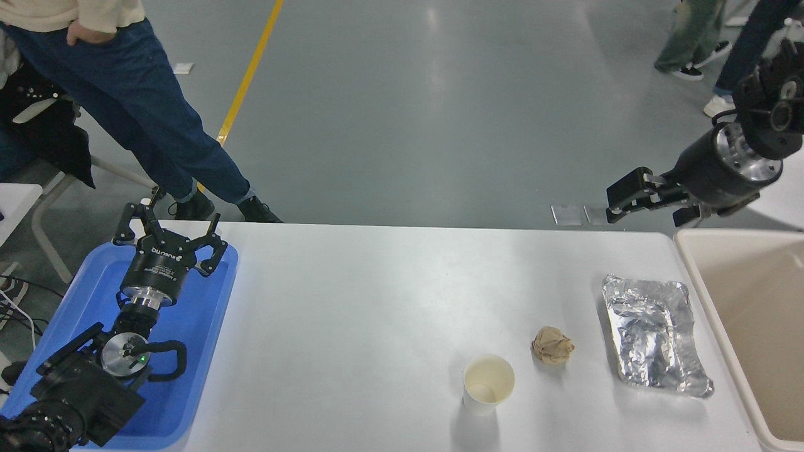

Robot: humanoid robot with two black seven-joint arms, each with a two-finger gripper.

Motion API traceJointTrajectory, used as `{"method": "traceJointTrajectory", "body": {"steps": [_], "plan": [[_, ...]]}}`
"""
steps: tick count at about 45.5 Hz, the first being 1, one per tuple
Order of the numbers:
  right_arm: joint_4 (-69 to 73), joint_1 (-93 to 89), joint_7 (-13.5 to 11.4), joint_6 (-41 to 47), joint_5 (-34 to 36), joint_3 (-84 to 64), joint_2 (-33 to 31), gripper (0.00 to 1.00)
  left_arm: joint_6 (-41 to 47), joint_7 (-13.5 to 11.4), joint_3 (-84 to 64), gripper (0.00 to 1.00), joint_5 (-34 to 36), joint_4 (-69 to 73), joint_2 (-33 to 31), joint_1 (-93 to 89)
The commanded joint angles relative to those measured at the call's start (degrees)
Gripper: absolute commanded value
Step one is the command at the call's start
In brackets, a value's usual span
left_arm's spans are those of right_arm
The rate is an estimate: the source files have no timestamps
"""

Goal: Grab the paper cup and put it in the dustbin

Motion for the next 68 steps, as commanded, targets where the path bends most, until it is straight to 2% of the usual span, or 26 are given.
{"method": "traceJointTrajectory", "body": {"steps": [1,16,28,44,68], "plan": [[7.2,9.0,-1.0,4.2,0.4,0.9,2.9,1.0,0.0,-0.1,0.0,1.0,0.0,0.1,0.0,0.0],[7.0,7.4,-0.9,4.2,0.4,3.2,3.6,1.0,0.0,0.0,0.0,1.0,0.0,0.0,0.0,0.0],[6.5,-1.5,-0.9,3.9,0.4,5.9,4.4,1.0,0.0,0.2,0.0,1.0,0.2,-0.1,-0.1,-0.1],[3.3,-20.1,-0.9,-21.1,4.0,8.6,6.9,1.0,0.0,0.1,0.0,1.0,0.2,-0.1,-0.1,-0.1],[3.2,-32.0,-1.0,-21.8,2.8,13.8,10.6,1.0,0.0,0.1,0.0,1.0,0.2,-0.1,-0.1,-0.1]]}}
